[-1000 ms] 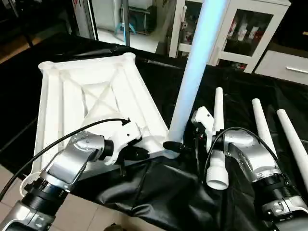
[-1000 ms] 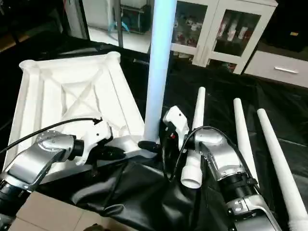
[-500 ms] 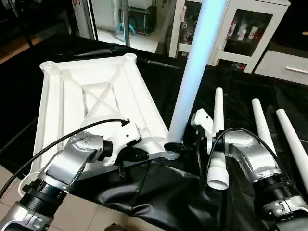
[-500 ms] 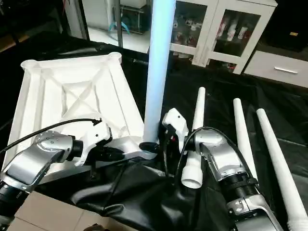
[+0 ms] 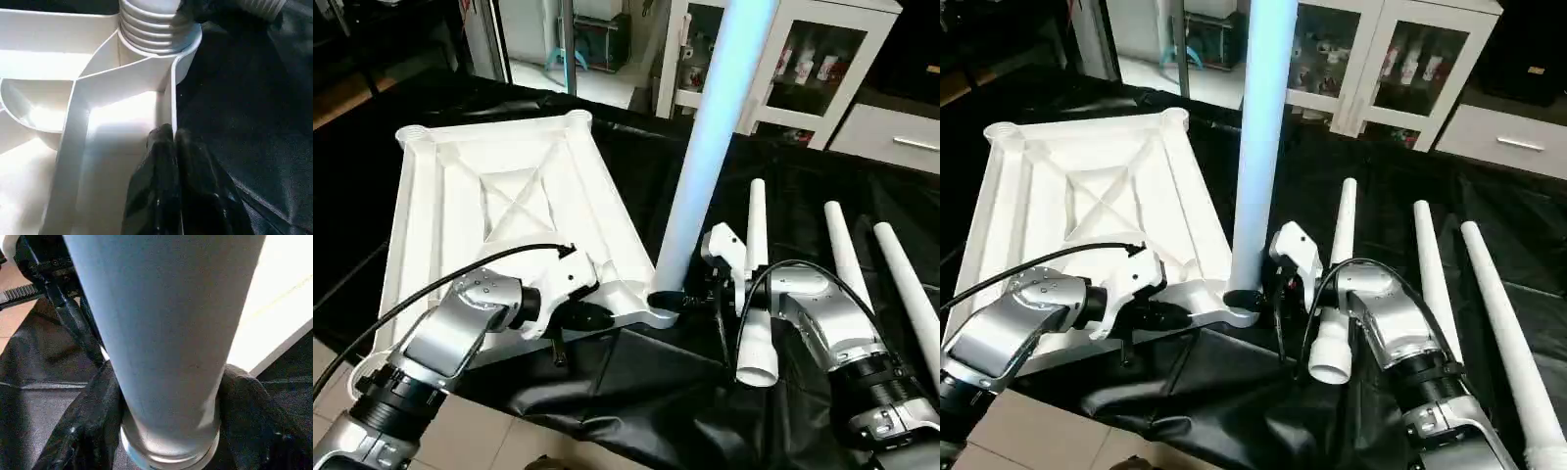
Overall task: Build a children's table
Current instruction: Rotate leg to tighten
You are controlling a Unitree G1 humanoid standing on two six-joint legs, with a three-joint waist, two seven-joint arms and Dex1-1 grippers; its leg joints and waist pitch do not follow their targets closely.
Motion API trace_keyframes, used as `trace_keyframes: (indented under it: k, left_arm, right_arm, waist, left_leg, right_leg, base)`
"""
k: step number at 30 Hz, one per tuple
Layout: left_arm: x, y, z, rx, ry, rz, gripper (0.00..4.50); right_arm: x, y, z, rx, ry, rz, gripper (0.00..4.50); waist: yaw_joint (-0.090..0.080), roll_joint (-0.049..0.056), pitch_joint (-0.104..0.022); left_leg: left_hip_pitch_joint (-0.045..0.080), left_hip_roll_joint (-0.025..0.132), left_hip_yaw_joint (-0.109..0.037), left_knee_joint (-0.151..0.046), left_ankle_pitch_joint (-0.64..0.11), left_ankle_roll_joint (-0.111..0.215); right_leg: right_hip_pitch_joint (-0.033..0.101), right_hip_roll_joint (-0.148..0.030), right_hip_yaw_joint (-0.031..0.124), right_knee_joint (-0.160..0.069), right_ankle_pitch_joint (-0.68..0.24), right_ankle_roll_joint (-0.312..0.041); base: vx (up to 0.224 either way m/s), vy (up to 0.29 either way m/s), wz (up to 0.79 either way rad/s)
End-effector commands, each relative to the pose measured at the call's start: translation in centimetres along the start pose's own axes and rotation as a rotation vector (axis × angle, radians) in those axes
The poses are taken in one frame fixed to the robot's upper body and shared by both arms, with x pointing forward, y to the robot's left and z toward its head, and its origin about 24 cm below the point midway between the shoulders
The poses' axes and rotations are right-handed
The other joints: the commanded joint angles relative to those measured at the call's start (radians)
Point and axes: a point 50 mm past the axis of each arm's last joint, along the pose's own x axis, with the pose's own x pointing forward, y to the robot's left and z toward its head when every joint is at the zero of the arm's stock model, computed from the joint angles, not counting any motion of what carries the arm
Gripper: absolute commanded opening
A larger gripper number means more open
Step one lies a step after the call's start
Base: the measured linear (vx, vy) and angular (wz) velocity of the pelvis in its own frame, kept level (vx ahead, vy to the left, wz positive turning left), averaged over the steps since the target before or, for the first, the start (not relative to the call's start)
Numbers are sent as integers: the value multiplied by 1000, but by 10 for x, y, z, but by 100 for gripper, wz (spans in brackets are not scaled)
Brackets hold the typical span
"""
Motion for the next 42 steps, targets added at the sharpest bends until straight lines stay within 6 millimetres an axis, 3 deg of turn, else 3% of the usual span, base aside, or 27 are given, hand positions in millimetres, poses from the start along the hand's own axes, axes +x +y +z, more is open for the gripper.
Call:
trace_keyframes:
  k: [1,7,9,11,13,14,15,17,18,20,24,25,30,31,35,37,39,42]
  left_arm:
    - [9,-11,-3,-10,5,-80,0]
    - [11,-12,-2,-11,2,-86,0]
    - [13,-10,-1,-16,-1,-69,0]
    - [17,-6,0,-30,-10,-29,0]
    - [23,1,3,-56,-23,42,0]
    - [25,4,5,-69,-28,66,0]
    - [26,5,6,-78,-30,79,0]
    - [33,13,10,-116,-38,145,0]
    - [35,15,11,-122,-39,158,0]
    - [41,23,15,-143,-33,229,0]
    - [53,37,24,-178,-30,368,0]
    - [56,40,27,-174,-29,398,0]
    - [60,42,32,-163,-28,420,0]
    - [60,42,34,-161,-36,413,0]
    - [59,41,33,-157,-40,395,0]
    - [58,39,31,-150,-36,372,0]
    - [56,36,27,-149,-29,337,0]
    - [54,32,23,-148,-19,299,0]
  right_arm:
    - [-1,1,-20,48,65,-41,243]
    - [2,7,-26,58,70,-35,243]
    - [5,3,-27,64,65,-106,243]
    - [10,-4,-29,76,63,-209,243]
    - [18,-10,-32,111,53,-322,242]
    - [21,-11,-33,130,46,-357,242]
    - [23,-12,-34,142,42,-376,242]
    - [34,-15,-36,188,33,-483,241]
    - [36,-15,-36,200,32,-507,241]
    - [49,-17,-36,252,19,-605,241]
    - [75,-18,-30,349,-1,-790,240]
    - [83,-17,-26,378,-13,-825,239]
    - [96,-14,-15,388,-45,-840,237]
    - [102,-14,-5,395,-96,-817,237]
    - [104,-15,6,388,-179,-778,237]
    - [101,-18,12,390,-233,-742,291]
    - [93,-21,15,365,-261,-710,304]
    - [83,-25,17,336,-272,-656,346]
  waist:
    - [0,13,-56]
    - [-2,15,-58]
    - [-3,15,-57]
    - [-4,16,-52]
    - [-13,17,-39]
    - [-18,8,-37]
    - [-19,13,-36]
    - [-23,9,-39]
    - [-27,13,-37]
    - [-33,11,-41]
    - [-39,15,-41]
    - [-38,12,-42]
    - [-34,12,-45]
    - [-35,12,-46]
    - [-33,12,-47]
    - [-32,12,-48]
    - [-33,12,-49]
    - [-34,17,-53]
  left_leg:
    - [14,22,-2,-67,-118,25]
    - [16,21,-3,-68,-127,16]
    - [15,21,-2,-68,-128,15]
    - [17,22,-2,-73,-167,5]
    - [23,21,-5,-85,-291,-33]
    - [23,21,-5,-87,-318,-41]
    - [28,21,-10,-89,-355,-53]
    - [27,22,-13,-91,-352,-55]
    - [29,21,-13,-92,-362,-62]
    - [23,21,-15,-92,-349,-60]
    - [29,18,-16,-92,-376,-73]
    - [26,18,-16,-92,-372,-73]
    - [21,19,-13,-93,-354,-62]
    - [18,19,-13,-93,-346,-59]
    - [16,19,-9,-92,-314,-46]
    - [15,20,-8,-92,-289,-40]
    - [13,21,-8,-92,-281,-35]
    - [8,21,-8,-88,-211,-15]
  right_leg:
    - [43,-51,32,-58,92,-267]
    - [43,-49,33,-58,93,-263]
    - [43,-51,34,-59,91,-265]
    - [40,-51,33,-64,37,-258]
    - [34,-55,35,-83,-165,-232]
    - [34,-56,36,-87,-222,-221]
    - [31,-61,37,-96,-319,-193]
    - [29,-61,38,-100,-333,-171]
    - [22,-61,38,-102,-348,-168]
    - [23,-59,38,-99,-316,-166]
    - [14,-60,37,-104,-344,-160]
    - [17,-59,37,-103,-337,-153]
    - [14,-56,38,-97,-264,-147]
    - [16,-57,39,-95,-243,-152]
    - [19,-57,38,-92,-193,-164]
    - [22,-56,38,-89,-152,-173]
    - [26,-56,37,-87,-133,-178]
    - [34,-54,36,-76,-24,-205]
  base:
    - [0,0,0]
    - [0,0,0]
    - [0,0,0]
    - [0,0,0]
    - [0,0,0]
    - [0,0,0]
    - [0,0,0]
    - [0,0,0]
    - [-50,0,-3]
    - [0,0,0]
    - [0,0,0]
    - [0,0,0]
    - [0,0,0]
    - [0,0,0]
    - [0,0,0]
    - [0,0,0]
    - [0,0,0]
    - [0,0,0]
